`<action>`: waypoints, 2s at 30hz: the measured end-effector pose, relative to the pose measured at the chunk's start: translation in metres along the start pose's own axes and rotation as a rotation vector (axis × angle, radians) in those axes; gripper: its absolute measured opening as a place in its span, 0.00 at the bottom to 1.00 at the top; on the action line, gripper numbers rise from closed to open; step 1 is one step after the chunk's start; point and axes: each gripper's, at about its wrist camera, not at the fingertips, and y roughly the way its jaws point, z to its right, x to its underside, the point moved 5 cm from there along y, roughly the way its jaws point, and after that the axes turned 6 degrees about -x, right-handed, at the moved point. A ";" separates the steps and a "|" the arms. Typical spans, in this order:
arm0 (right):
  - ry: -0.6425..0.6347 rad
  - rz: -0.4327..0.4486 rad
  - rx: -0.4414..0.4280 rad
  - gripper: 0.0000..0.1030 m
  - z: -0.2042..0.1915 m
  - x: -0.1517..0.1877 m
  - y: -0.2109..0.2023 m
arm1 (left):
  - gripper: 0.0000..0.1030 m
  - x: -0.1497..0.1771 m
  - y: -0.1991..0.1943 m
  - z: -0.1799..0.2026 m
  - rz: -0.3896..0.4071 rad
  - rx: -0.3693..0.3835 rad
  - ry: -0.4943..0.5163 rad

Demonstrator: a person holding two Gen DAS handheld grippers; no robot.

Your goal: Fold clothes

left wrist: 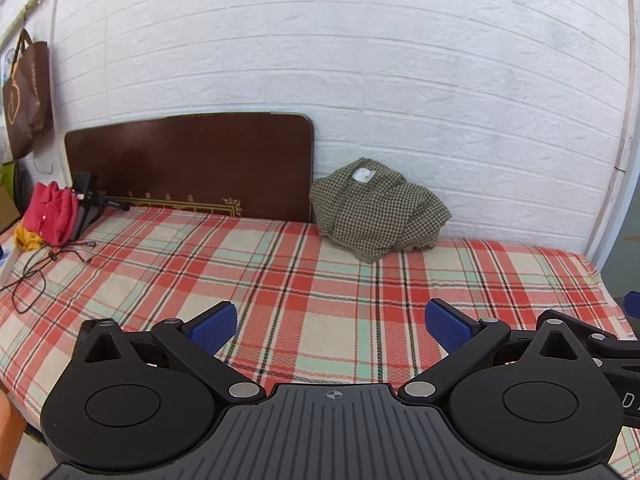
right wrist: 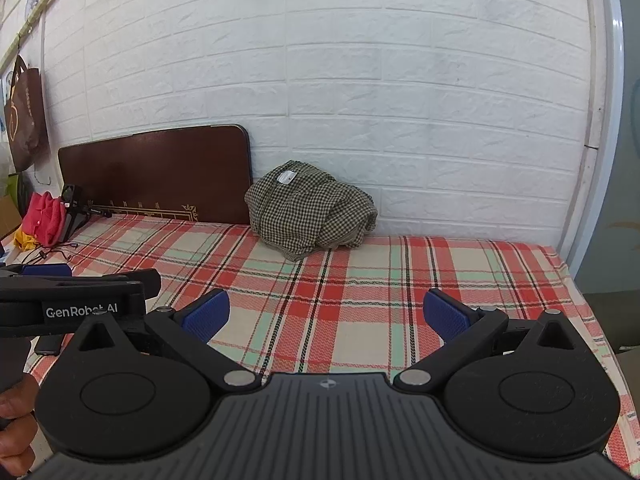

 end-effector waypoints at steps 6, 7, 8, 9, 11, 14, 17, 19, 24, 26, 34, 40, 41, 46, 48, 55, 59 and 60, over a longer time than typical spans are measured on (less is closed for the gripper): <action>-0.008 0.003 0.004 1.00 -0.003 0.001 0.004 | 1.00 -0.001 -0.002 0.001 0.004 0.002 0.001; -0.009 0.003 0.005 1.00 -0.003 0.001 0.005 | 1.00 -0.002 -0.002 0.001 0.005 0.002 0.002; -0.009 0.004 0.005 1.00 -0.004 0.000 0.005 | 1.00 -0.003 -0.001 0.001 0.005 0.002 0.003; -0.009 0.005 0.005 1.00 -0.004 -0.001 0.005 | 1.00 -0.004 -0.001 0.001 0.006 0.001 0.005; -0.008 0.006 0.006 1.00 -0.004 -0.002 0.006 | 1.00 -0.005 0.001 0.002 0.009 -0.005 0.007; -0.008 0.004 0.007 1.00 -0.003 -0.002 0.007 | 1.00 -0.005 0.002 0.002 0.007 -0.018 0.010; -0.008 0.003 0.007 1.00 -0.003 -0.003 0.007 | 1.00 -0.004 0.002 0.002 0.005 -0.019 0.009; -0.008 0.003 0.008 1.00 -0.003 -0.003 0.007 | 1.00 -0.004 0.003 0.001 0.003 -0.018 0.010; -0.005 -0.002 0.007 1.00 -0.002 -0.004 0.009 | 1.00 -0.006 0.005 0.002 -0.002 -0.022 0.014; -0.001 -0.005 0.006 1.00 0.000 -0.004 0.011 | 1.00 -0.006 0.006 0.003 -0.003 -0.026 0.016; 0.003 -0.015 0.005 1.00 0.002 -0.006 0.015 | 1.00 -0.005 0.009 0.004 -0.008 -0.031 0.019; 0.005 -0.022 0.003 1.00 0.003 -0.007 0.019 | 1.00 -0.006 0.012 0.004 -0.013 -0.038 0.021; 0.005 -0.023 0.003 1.00 0.003 -0.007 0.020 | 1.00 -0.006 0.013 0.004 -0.014 -0.041 0.020; 0.007 -0.029 0.002 1.00 0.003 -0.008 0.024 | 1.00 -0.007 0.017 0.004 -0.020 -0.044 0.021; 0.008 -0.031 0.002 1.00 0.004 -0.009 0.026 | 1.00 -0.007 0.018 0.004 -0.021 -0.046 0.021; 0.010 -0.039 0.003 1.00 0.005 -0.012 0.032 | 1.00 -0.009 0.024 0.005 -0.030 -0.049 0.022; 0.011 -0.040 0.003 1.00 0.005 -0.013 0.036 | 1.00 -0.011 0.026 0.005 -0.035 -0.051 0.020; 0.011 -0.041 0.003 1.00 0.005 -0.013 0.036 | 1.00 -0.011 0.026 0.005 -0.036 -0.052 0.021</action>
